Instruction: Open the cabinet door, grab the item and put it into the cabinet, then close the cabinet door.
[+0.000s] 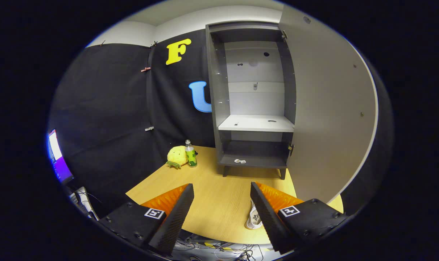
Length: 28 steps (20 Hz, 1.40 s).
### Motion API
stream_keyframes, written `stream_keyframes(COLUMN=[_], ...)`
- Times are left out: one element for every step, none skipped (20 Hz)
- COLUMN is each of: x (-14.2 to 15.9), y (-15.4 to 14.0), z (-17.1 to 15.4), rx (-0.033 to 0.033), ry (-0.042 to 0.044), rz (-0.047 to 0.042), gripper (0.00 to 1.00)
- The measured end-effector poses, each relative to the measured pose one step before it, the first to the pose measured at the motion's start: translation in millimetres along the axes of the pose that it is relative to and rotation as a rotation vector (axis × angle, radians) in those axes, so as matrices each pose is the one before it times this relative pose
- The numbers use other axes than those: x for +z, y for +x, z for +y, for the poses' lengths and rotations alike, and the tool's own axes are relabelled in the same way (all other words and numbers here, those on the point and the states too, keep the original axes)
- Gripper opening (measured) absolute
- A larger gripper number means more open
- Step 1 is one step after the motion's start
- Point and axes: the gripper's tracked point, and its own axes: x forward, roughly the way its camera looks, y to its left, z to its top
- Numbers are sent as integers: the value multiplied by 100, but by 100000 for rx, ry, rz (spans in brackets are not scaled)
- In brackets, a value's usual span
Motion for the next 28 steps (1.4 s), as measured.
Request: stream_keyframes(x=[-627, -812, -1286, -1618, -1687, -1845, -1626, -1533, -1577, -1278, -1208, -786, -579, -334, -291, -215, -279, -136, -39, 3, 78, 347, 368, 64, -11, 141, -7, -115], y=[1248, 1510, 1358, 1374, 1362, 1317, 1398, 1375, 1413, 1432, 1367, 1351, 1263, 1079, 980, 1082, 1035, 945, 867, 797, 682, 764, 765, 560, 659, 319, 567, 350], z=[-544, -820, -954, -918, -819, -731, -548, -829, -748, -731, -710, -446, -322, -342, -235, -356, -597, -28, 387, 437, -71, -204, -207, -76, -80, -464, -402, -523], rx=[193, -648, -1194, -1502, -1338, -877, -553, -1403, -1025, -1375, -1467, -651, -214, 33, -62, -403, -1220, 1220, 2146, 1654, -738, -2182, -2784, -2357, -2278, -3399, -2889, -2766], ry=[307, 713, 453, 503, 1060, 1446, 1728, 1354, 983, 412, 94, 435, 243, -94, -878, -2056, -2634, -1778, -652, -246, -166, 801, 1238, 1178, 1024, 332, -483, -966], rz=[1494, 1789, 2904, 3987, 4368, 5236, 4929, 4672, 4471, 3874, 3893, 3764, 2785, 1671, 1602, 1549, 1462, 1365, 899, 1379, 788, -36, -330, 771, 778, 292, 466, 625], gripper=[99, 99, 99, 99, 99, 99, 99, 99, 99, 99, 99, 99, 99, 99, 99, 99, 99, 99, 99, 97, 96, 96, 96, 95, 94, 89, 76, 63])
